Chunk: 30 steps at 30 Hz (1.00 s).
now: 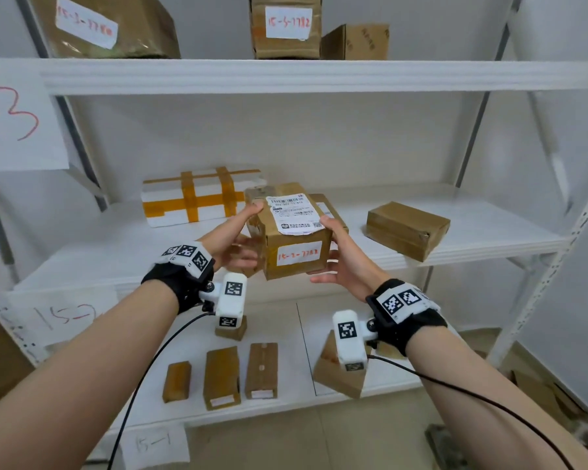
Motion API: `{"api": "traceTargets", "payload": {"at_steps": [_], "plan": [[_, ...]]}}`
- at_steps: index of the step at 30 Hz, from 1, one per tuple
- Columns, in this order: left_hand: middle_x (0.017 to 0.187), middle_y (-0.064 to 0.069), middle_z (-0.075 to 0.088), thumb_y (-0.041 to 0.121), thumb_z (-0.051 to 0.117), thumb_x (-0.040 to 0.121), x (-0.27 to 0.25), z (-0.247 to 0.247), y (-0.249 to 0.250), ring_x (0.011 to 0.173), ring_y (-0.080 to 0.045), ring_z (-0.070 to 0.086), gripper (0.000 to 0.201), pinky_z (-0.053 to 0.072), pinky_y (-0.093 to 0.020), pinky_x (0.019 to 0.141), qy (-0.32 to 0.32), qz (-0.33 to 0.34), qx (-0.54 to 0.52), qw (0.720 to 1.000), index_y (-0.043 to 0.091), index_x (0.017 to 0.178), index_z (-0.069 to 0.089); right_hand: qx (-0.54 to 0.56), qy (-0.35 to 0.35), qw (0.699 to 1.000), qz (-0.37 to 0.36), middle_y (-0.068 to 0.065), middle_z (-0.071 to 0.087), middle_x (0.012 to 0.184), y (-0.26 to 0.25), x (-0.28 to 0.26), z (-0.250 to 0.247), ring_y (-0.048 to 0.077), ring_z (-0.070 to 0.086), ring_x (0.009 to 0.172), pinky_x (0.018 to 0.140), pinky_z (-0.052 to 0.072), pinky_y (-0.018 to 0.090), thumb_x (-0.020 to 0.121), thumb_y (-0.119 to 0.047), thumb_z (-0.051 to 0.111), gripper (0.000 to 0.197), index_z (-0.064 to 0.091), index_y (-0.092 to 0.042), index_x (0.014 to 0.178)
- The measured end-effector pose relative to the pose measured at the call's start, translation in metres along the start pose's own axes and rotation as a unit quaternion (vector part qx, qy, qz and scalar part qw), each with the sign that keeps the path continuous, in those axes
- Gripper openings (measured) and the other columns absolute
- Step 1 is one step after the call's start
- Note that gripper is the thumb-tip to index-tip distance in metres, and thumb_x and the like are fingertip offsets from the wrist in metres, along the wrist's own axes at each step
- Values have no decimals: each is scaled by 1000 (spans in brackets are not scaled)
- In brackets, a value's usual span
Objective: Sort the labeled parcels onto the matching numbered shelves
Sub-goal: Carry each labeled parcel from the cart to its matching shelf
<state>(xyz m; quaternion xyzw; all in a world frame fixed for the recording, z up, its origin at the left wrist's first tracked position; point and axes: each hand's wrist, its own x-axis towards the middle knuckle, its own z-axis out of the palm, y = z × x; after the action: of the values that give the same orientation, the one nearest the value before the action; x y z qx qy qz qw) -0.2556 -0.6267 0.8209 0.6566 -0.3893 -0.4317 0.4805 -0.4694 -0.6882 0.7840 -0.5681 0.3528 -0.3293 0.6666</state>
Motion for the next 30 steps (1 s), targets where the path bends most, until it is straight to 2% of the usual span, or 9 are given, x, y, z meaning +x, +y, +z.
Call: {"api": "traceTargets", "payload": {"at_steps": [4, 11, 14, 17, 19, 22, 25, 28, 30], "plan": [[103, -11, 60, 72, 54, 85, 11, 19, 3, 92, -27, 60, 59, 58, -35, 71, 12, -16, -11, 1000, 29, 123, 41, 10, -3, 1000, 8, 13, 65, 107, 1, 10, -16, 29, 65, 94, 71, 59, 36, 94, -67, 48, 55, 62, -25, 125], [118, -15, 66, 75, 49, 85, 42, 28, 11, 94, -26, 66, 77, 57, -38, 84, 34, -13, -5, 999, 18, 135, 47, 41, 23, 999, -16, 4, 69, 94, -1, 28, -40, 23, 65, 92, 75, 55, 38, 98, -63, 42, 51, 63, -25, 125], [122, -14, 66, 65, 49, 92, 55, 30, 14, 95, -24, 63, 65, 54, -36, 83, 49, -4, 2, 999, 14, 132, 53, 68, 58, 995, -37, 0, 70, 90, -4, 34, -49, 19, 64, 89, 72, 55, 35, 100, -62, 40, 46, 64, -27, 118], [121, -11, 65, 52, 52, 96, 66, 32, 15, 97, -23, 63, 53, 54, -33, 81, 46, -7, 36, 998, 12, 131, 55, 96, 96, 990, -48, 1, 71, 96, -6, 43, -61, 19, 63, 90, 66, 53, 31, 97, -64, 43, 55, 62, -23, 129], [123, -10, 64, 47, 54, 97, 72, 34, 15, 102, -24, 62, 47, 54, -32, 81, 33, -5, 59, 998, 13, 130, 56, 105, 119, 986, -55, 1, 72, 97, -9, 47, -71, 18, 62, 90, 66, 52, 29, 96, -64, 44, 57, 65, -22, 129], [124, -8, 62, 41, 58, 97, 81, 39, 17, 110, -25, 61, 42, 53, -34, 89, 21, 5, 84, 996, 15, 130, 58, 108, 156, 979, -68, 3, 74, 103, -14, 55, -89, 17, 63, 92, 69, 50, 29, 92, -69, 45, 60, 68, -24, 126], [124, -7, 63, 36, 61, 96, 91, 46, 18, 108, -23, 62, 39, 52, -35, 93, 4, 25, 97, 995, 14, 128, 60, 110, 188, 972, -86, 5, 76, 108, -20, 59, -108, 19, 64, 93, 63, 46, 28, 86, -72, 44, 66, 70, -26, 124], [122, -4, 65, 41, 64, 93, 99, 56, 18, 109, -21, 64, 41, 53, -35, 93, -9, 58, 104, 993, 16, 125, 62, 122, 202, 967, -95, 4, 75, 97, -22, 58, -123, 18, 66, 81, 59, 44, 26, 91, -68, 41, 64, 70, -22, 124], [121, -6, 67, 51, 63, 91, 99, 68, 20, 106, -20, 66, 47, 55, -35, 91, -23, 75, 79, 994, 16, 123, 64, 124, 195, 968, -101, 4, 75, 98, -21, 55, -127, 17, 67, 79, 60, 47, 25, 94, -66, 40, 62, 70, -22, 125]]}}
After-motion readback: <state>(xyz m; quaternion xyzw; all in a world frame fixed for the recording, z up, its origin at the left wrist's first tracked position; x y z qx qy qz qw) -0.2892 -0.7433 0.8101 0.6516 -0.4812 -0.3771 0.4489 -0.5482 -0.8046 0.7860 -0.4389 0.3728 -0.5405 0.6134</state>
